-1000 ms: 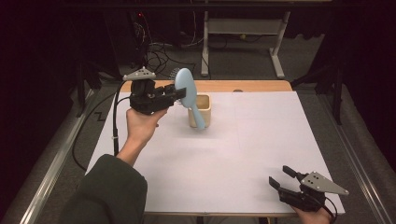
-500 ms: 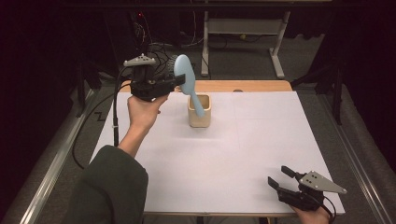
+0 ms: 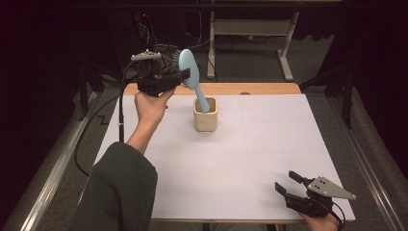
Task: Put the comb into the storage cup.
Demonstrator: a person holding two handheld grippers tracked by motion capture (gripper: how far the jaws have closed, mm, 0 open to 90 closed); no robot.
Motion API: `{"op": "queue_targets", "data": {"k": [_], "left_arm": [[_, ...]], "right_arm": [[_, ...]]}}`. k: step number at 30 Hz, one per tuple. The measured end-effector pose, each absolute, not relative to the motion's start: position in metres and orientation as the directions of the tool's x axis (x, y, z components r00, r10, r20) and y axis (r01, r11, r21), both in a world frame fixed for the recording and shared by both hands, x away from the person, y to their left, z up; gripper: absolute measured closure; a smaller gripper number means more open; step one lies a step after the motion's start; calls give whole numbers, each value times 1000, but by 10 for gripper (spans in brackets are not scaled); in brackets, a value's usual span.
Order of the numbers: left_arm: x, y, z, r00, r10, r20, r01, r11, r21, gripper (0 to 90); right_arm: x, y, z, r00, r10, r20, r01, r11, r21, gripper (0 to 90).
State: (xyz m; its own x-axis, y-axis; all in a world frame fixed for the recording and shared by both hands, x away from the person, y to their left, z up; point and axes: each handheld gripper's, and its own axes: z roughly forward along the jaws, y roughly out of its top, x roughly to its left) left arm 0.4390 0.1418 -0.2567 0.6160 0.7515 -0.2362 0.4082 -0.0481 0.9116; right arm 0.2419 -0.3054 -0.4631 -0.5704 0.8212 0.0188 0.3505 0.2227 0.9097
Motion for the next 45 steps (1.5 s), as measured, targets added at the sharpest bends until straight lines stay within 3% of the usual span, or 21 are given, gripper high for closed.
{"op": "queue_targets", "data": {"k": [45], "left_arm": [[466, 117, -312, 583, 777, -240, 475, -86, 876, 577]], "right_arm": [[243, -308, -464, -568, 822, 51, 348, 183, 920, 322]]}}
